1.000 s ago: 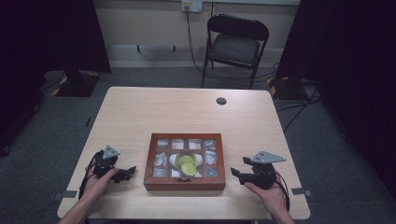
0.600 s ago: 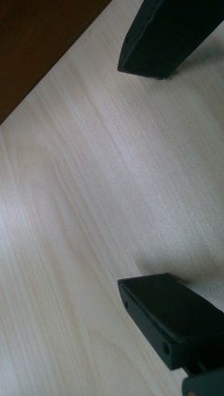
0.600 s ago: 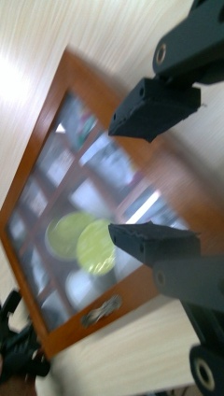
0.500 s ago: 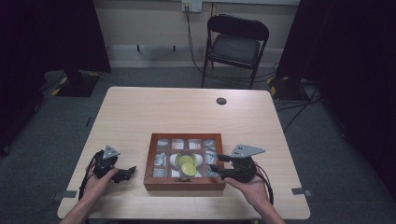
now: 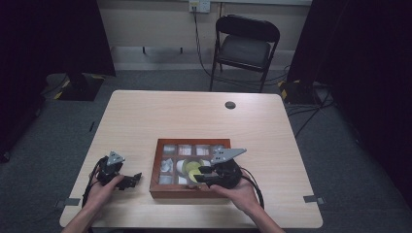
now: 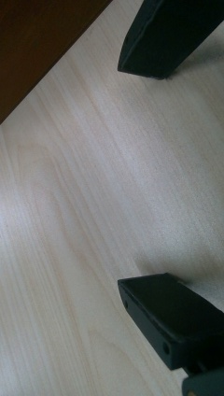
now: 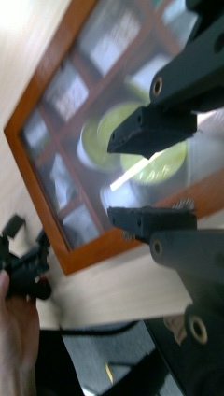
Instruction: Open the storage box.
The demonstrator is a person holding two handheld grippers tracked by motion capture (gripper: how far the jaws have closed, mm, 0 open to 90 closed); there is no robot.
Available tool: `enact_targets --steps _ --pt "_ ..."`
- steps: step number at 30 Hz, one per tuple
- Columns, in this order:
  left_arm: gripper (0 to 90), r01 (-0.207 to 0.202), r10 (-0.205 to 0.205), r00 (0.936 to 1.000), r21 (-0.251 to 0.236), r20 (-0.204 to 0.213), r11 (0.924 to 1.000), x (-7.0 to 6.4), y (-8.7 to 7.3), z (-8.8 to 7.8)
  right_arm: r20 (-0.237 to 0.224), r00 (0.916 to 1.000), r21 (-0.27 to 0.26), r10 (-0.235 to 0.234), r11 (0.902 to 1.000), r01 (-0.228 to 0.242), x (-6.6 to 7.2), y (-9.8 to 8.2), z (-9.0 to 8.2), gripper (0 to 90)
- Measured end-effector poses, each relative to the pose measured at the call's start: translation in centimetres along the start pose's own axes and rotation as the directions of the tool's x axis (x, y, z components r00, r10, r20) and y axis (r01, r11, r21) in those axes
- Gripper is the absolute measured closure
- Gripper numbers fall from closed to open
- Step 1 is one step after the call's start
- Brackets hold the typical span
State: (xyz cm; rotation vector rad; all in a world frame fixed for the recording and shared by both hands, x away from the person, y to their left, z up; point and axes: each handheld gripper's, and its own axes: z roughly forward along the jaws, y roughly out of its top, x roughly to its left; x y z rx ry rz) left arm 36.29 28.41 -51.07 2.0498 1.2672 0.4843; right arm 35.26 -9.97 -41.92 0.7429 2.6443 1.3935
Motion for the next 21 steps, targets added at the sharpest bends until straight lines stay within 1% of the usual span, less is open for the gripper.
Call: enact_targets --steps 3,7,9,11,13,14,17,20,21 --pt "0.0 0.000 0.000 1.0000 0.000 0.000 1.0000 0.0 0.0 0.0 -0.040 0.9991 0.016 -0.014 0.9998 0.015 0.5 0.0 0.8 69.5" --pt "0.0 0.000 0.000 1.0000 0.000 0.000 1.0000 0.0 0.0 0.0 -0.067 0.9975 0.029 -0.022 0.9993 0.024 0.8 -0.1 1.2 74.0" --pt "0.0 0.000 0.000 1.0000 0.000 0.000 1.0000 0.0 0.0 0.0 -0.068 0.9973 0.033 -0.025 0.9991 0.028 0.8 -0.2 1.4 74.8" --pt "0.0 0.000 0.000 1.0000 0.000 0.000 1.0000 0.0 0.0 0.0 -0.085 0.9961 0.055 -0.023 0.9981 0.028 0.8 -0.6 2.0 76.0" --pt "0.0 0.000 0.000 1.0000 0.000 0.000 1.0000 0.0 0.0 0.0 -0.098 0.9950 0.062 -0.019 0.9978 0.025 0.8 -0.8 2.3 76.6" --pt "0.0 0.000 0.000 1.0000 0.000 0.000 1.0000 0.0 0.0 0.0 -0.102 0.9946 0.060 -0.016 0.9980 0.023 0.9 -0.8 2.4 77.2" --pt "0.0 -0.001 0.001 1.0000 0.001 -0.001 1.0000 0.0 0.0 0.0 -0.106 0.9940 0.063 -0.028 0.9974 0.034 1.0 -0.8 2.5 78.1" --pt "0.0 0.000 0.000 1.0000 0.000 0.000 1.0000 0.0 0.0 0.0 -0.105 0.9936 0.077 -0.041 0.9958 0.050 1.1 -0.9 2.6 79.0" --pt "0.0 0.000 0.000 1.0000 0.000 0.000 1.0000 0.0 0.0 0.0 -0.106 0.9937 0.082 -0.037 0.9955 0.046 1.1 -0.9 2.7 79.6"
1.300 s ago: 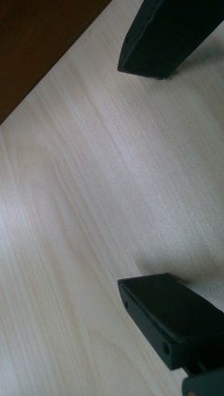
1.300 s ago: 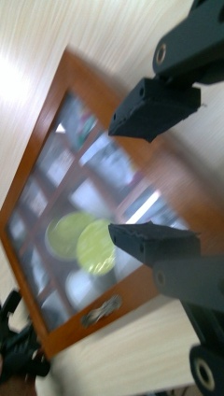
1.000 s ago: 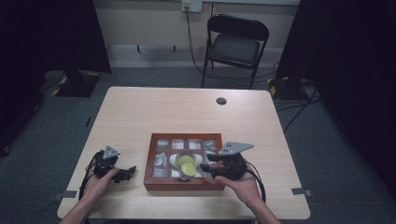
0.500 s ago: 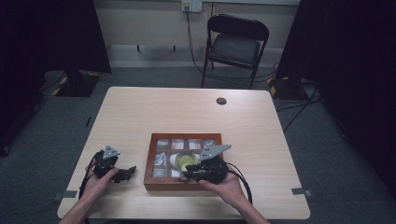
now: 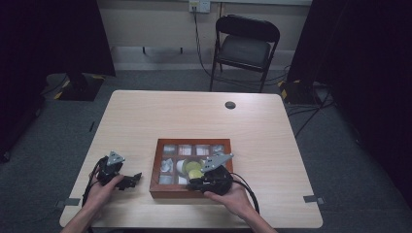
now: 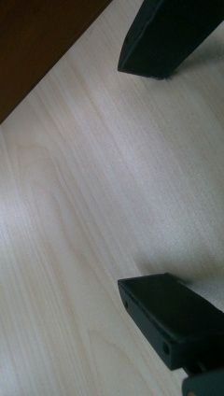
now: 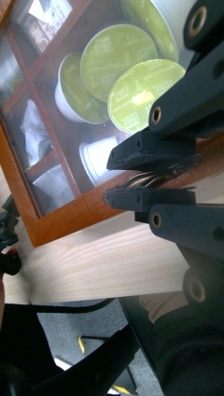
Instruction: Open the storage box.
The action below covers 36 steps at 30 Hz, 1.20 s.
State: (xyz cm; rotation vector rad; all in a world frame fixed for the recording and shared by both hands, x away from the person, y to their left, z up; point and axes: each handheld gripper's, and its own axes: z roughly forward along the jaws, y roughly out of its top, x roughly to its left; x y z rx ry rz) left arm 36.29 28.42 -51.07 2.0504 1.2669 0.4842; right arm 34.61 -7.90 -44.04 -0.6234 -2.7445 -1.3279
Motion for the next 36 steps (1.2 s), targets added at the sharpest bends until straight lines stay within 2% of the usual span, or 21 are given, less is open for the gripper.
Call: enact_targets --steps 14,25,30,36 --pt "0.0 0.000 0.000 1.0000 0.001 0.002 1.0000 0.0 0.0 0.0 0.002 0.9988 0.003 -0.050 0.9988 0.050 0.1 0.0 0.3 80.7" --pt "0.0 0.000 0.000 1.0000 0.001 0.001 1.0000 0.0 0.0 0.0 -0.027 0.9993 -0.010 -0.025 0.9996 0.025 -0.2 0.6 -0.3 81.1" --pt "0.0 0.000 0.000 1.0000 0.001 0.001 1.0000 0.0 0.0 0.0 -0.031 0.9994 -0.046 -0.017 0.9988 0.016 -0.3 1.2 -1.0 81.1" --pt "0.0 0.000 0.000 1.0000 0.002 0.002 1.0000 0.0 0.0 0.0 -0.038 0.9993 -0.064 -0.004 0.9980 0.002 -0.4 1.3 -1.3 81.1"
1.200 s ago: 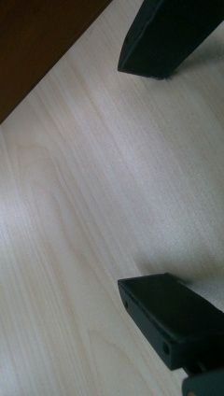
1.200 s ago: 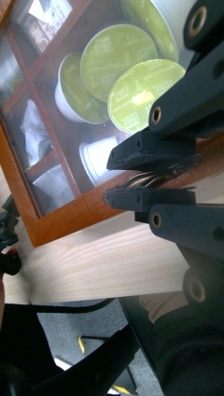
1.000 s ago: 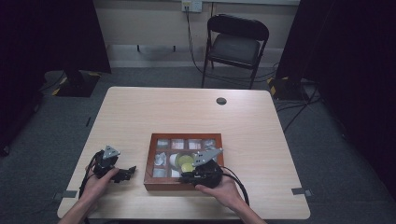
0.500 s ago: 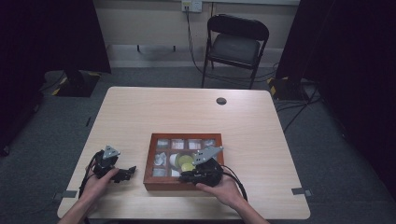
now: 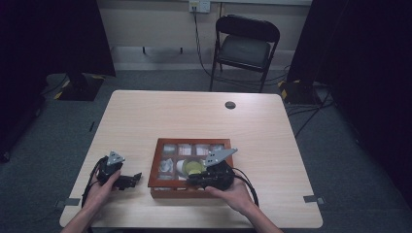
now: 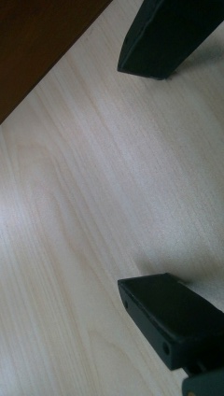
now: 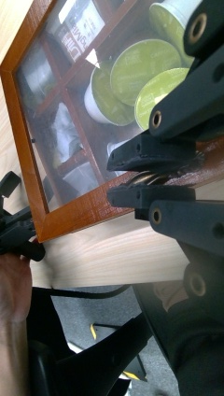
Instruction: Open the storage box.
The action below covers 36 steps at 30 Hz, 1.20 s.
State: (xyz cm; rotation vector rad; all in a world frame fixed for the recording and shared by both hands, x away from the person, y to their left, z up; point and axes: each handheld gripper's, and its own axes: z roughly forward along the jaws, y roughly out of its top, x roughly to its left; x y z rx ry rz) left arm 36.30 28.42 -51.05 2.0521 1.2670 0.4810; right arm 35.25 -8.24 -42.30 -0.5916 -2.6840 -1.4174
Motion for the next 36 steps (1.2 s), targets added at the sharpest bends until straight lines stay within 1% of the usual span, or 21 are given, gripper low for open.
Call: enact_targets --steps 9,10,11,12,15,24,33,36 --pt "0.0 -0.001 0.001 1.0000 -0.001 -0.001 1.0000 0.0 0.0 0.0 0.004 1.0000 -0.021 0.006 0.9998 -0.006 0.0 0.3 -0.4 81.0" --pt "0.0 0.005 -0.005 1.0000 -0.005 -0.001 1.0000 0.0 0.0 0.0 0.005 1.0000 -0.024 0.007 0.9997 -0.007 0.0 0.5 -0.5 81.0" --pt "0.0 0.000 0.000 1.0000 -0.001 -0.001 1.0000 0.0 0.0 0.0 0.006 1.0000 -0.026 0.006 0.9996 -0.006 0.0 0.5 -0.6 81.0" --pt "0.0 0.000 0.000 1.0000 -0.001 -0.001 1.0000 0.0 0.0 0.0 0.006 0.9999 -0.029 0.014 0.9995 -0.013 0.0 0.6 -0.6 81.0" --pt "0.0 -0.001 0.001 1.0000 0.000 -0.001 1.0000 0.0 0.0 0.0 0.009 0.9999 -0.030 0.014 0.9994 -0.014 0.0 0.9 -0.8 81.0" --pt "0.0 -0.001 0.001 1.0000 0.000 -0.001 1.0000 0.0 0.0 0.0 0.001 0.9996 -0.055 0.027 0.9981 -0.027 -0.2 1.5 -1.3 81.0" --pt "0.0 0.000 0.000 1.0000 0.000 -0.001 1.0000 0.0 0.0 0.0 0.000 0.9992 -0.047 0.040 0.9981 -0.040 -0.3 1.9 -1.5 81.0" --pt "0.0 -0.005 0.005 1.0000 0.002 -0.001 1.0000 0.0 0.0 0.0 0.001 0.9991 -0.045 0.043 0.9981 -0.043 -0.4 2.3 -1.7 81.0"
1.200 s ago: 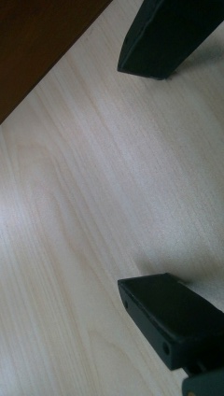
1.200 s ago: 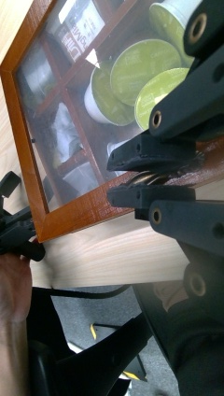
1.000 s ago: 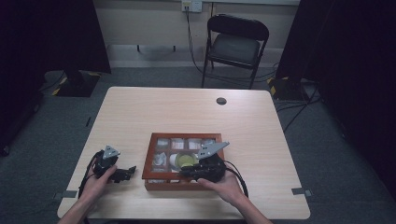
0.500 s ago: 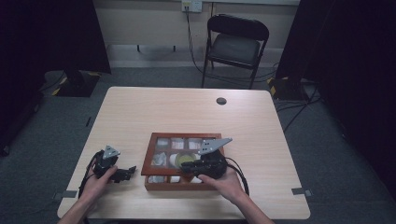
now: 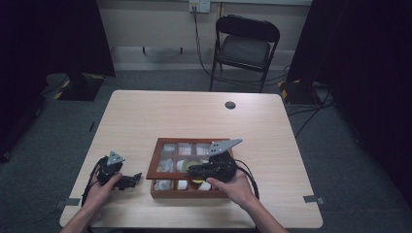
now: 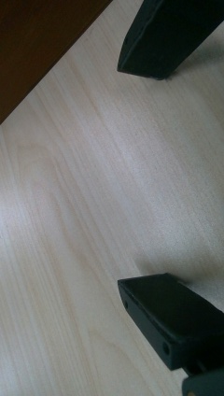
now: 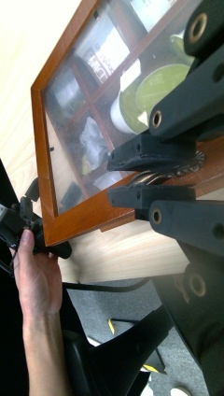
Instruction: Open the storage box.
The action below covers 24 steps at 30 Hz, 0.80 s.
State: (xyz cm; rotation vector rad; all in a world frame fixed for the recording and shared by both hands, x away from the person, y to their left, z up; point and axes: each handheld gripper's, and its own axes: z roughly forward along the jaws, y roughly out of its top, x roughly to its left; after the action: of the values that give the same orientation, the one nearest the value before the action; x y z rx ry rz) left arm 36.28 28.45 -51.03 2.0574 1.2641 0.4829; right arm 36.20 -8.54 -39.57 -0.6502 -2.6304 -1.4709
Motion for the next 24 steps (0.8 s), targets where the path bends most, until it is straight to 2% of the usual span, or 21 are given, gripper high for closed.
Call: enact_targets --steps 24 --pt "0.0 -0.004 0.004 1.0000 0.001 -0.001 1.0000 0.0 0.0 0.0 -0.022 0.9990 -0.031 0.040 0.9987 -0.041 -0.8 1.6 -0.8 81.0"
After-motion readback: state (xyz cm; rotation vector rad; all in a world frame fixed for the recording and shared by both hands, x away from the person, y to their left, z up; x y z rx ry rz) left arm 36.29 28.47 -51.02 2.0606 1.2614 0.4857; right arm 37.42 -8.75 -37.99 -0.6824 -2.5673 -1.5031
